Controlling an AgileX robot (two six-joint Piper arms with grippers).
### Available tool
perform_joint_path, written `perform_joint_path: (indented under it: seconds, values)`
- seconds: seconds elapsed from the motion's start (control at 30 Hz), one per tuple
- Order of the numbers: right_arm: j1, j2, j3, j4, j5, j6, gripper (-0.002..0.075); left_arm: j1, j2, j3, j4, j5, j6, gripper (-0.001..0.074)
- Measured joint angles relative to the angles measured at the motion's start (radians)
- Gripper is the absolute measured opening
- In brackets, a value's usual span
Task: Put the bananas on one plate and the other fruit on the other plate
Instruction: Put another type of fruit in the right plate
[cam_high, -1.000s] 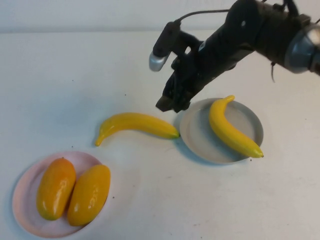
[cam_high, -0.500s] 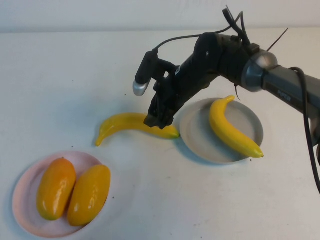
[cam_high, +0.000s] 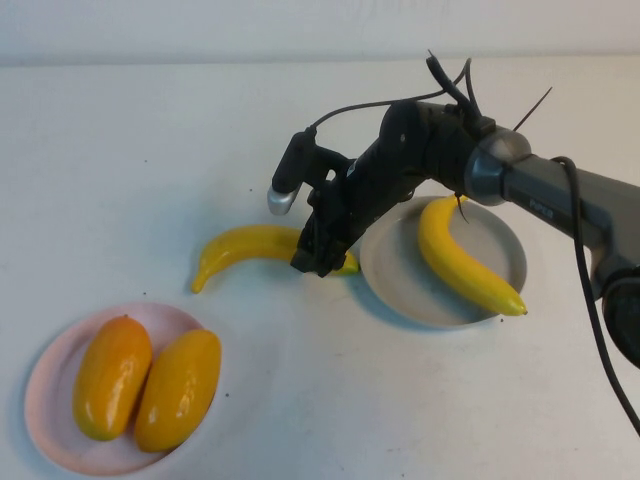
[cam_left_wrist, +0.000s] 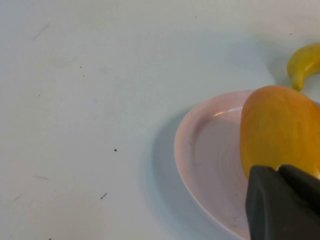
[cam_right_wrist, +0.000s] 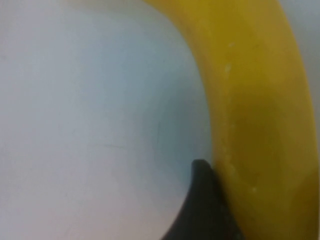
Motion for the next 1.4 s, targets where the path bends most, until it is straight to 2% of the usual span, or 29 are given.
perform_joint_path:
  seconds: [0.23,0.4,0.53,0.77,1.0,1.23,1.4]
  values:
    - [0.0,0.013,-0.002,0.007,-0.005,0.0,0.0414,0.0,0.0,0.0,0.0,0.0,0.0,-0.0004]
    - [0.0,0.016,-0.01,0.01,-0.005,0.005,0.031,0.0,0.0,0.0,0.0,0.0,0.0,-0.0004]
    - [0.0,0.02,-0.045,0.004,0.03,0.071,0.0303,0.0,0.0,0.0,0.0,0.0,0.0,-0.0004]
    - [0.0,0.019,-0.224,-0.007,0.173,0.328,0.0302,0.0,0.0,0.0,0.0,0.0,0.0,-0.0004]
    - [0.001,0.0,-0.409,-0.145,0.364,0.631,0.0302,0.0,0.0,0.0,0.0,0.0,0.0,-0.0004]
    - [0.001,-0.016,-0.43,-0.31,0.387,0.927,0.0302,0.0,0.0,0.0,0.0,0.0,0.0,-0.0004]
    - [0.001,-0.059,-0.39,-0.325,0.391,0.995,0.0302,0.0,0.0,0.0,0.0,0.0,0.0,-0.0004]
